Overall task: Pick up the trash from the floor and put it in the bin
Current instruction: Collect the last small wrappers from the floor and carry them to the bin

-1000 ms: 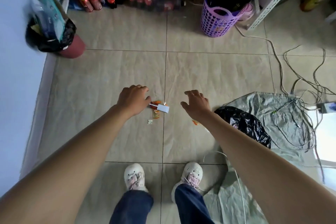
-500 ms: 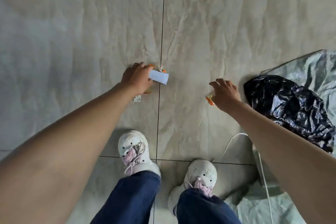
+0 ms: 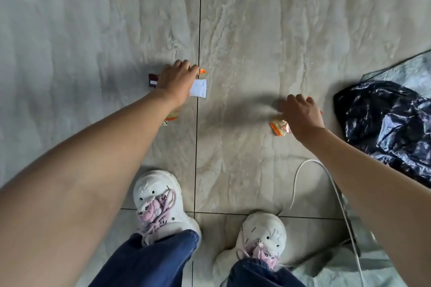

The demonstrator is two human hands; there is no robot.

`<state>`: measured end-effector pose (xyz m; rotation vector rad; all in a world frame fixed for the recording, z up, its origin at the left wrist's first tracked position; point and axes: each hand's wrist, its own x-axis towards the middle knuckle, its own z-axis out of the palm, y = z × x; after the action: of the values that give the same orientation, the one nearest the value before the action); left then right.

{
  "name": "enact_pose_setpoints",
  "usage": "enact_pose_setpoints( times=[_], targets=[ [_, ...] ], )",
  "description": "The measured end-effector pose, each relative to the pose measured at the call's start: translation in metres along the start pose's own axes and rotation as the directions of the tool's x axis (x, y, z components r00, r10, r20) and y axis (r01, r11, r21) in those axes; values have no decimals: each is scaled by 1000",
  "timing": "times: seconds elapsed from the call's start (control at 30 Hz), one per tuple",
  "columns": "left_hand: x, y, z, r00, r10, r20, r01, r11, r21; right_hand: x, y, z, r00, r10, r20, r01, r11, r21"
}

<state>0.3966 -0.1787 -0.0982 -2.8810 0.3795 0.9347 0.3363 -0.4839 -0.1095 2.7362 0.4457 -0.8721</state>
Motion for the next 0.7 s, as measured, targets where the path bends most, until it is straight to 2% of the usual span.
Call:
enact_pose_setpoints(
  times=[0.13,0.2,0.3,0.37,0.4,0.47,0.6,0.7],
  targets=[
    [3,-7,8,996,-64,63,67,997,-33,9,2,0,1000,0,0,0,999,-40],
    [-1,-12,10,993,-105,60,112,985,-129,11,-6,-6,999,48,-2,-48,999,10],
    [-15,-23,8,973,-232,-11,213,910,-357,13,-35,-24,989,144,-38,-131,962,238],
    [-28,-34,6,943,-331,-19,284,835,-472,12,-64,-41,989,143,-25,-115,875,470],
    [-35,-41,5,924,-383,-10,322,791,-520,10,-79,-49,992,122,-15,-92,818,567],
    [-47,-53,6,882,-472,18,389,704,-594,6,-111,-62,999,46,-27,-18,767,641],
    [-67,-77,13,821,-566,73,464,589,-661,8,-173,-76,975,-205,-84,216,794,569],
    [-71,-90,22,799,-594,87,489,560,-669,20,-215,-77,926,-352,-135,376,832,408]
  ],
)
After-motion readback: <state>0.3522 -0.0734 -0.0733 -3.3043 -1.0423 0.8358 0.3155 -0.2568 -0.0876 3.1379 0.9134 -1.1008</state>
